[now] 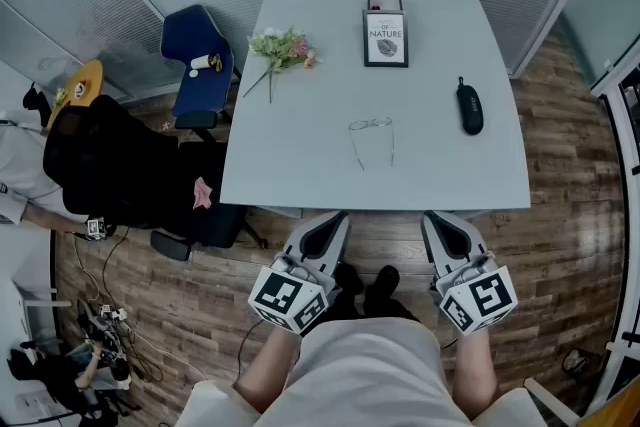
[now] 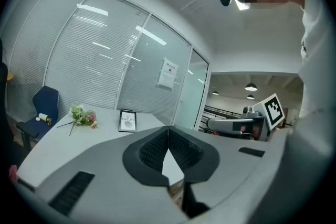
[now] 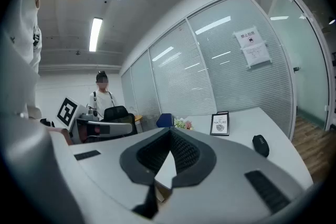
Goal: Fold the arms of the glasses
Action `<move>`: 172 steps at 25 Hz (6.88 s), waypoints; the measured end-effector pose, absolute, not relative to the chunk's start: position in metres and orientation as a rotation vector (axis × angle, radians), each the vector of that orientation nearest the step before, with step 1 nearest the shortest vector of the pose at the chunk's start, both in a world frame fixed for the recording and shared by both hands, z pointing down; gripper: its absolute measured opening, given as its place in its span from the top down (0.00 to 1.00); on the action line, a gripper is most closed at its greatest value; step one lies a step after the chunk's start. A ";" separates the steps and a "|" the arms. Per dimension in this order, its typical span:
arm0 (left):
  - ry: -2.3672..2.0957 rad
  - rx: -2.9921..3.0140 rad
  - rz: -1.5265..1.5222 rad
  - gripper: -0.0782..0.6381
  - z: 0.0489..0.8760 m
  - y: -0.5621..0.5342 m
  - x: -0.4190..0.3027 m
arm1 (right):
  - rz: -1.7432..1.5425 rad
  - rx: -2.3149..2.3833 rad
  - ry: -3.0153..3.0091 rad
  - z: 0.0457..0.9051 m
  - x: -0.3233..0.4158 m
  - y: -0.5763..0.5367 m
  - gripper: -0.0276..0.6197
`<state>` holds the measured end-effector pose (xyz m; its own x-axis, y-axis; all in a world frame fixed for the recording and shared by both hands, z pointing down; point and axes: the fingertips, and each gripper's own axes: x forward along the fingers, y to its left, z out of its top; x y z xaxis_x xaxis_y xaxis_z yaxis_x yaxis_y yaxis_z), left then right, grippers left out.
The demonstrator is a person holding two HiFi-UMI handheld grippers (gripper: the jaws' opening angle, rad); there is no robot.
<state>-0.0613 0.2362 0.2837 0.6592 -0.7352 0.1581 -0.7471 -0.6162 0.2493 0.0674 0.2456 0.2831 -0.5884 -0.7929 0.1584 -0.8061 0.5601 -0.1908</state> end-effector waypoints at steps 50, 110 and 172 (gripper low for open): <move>-1.192 2.597 0.049 0.67 0.301 0.186 -0.074 | 0.444 1.423 -2.688 0.306 0.076 0.195 0.70; -1.017 2.495 0.602 0.68 0.445 0.030 -0.096 | 0.448 1.058 -2.395 0.432 0.060 0.018 0.71; -0.991 2.456 1.277 0.62 0.590 0.006 -0.045 | 0.447 0.720 -2.255 0.552 0.068 -0.021 0.67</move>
